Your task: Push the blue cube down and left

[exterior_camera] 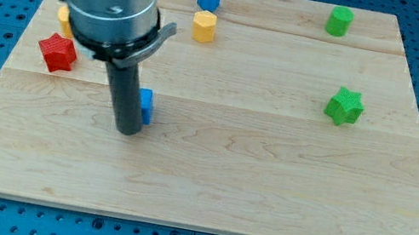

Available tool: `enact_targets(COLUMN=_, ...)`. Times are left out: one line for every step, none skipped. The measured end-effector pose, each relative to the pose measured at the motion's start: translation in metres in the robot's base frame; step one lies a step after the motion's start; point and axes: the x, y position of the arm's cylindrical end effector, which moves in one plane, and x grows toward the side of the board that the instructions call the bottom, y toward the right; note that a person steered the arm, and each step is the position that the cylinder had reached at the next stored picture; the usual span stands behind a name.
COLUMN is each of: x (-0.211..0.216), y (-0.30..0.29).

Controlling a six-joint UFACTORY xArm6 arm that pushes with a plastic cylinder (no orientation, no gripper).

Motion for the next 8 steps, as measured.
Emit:
enact_targets(x=-0.01, y=0.002)
enact_targets(x=-0.01, y=0.003)
enact_targets(x=-0.01, y=0.012)
enact_targets(x=-0.01, y=0.016)
enact_targets(x=-0.01, y=0.016)
enact_targets(x=0.007, y=0.019)
enact_targets(x=0.028, y=0.056)
enact_targets(x=0.029, y=0.078)
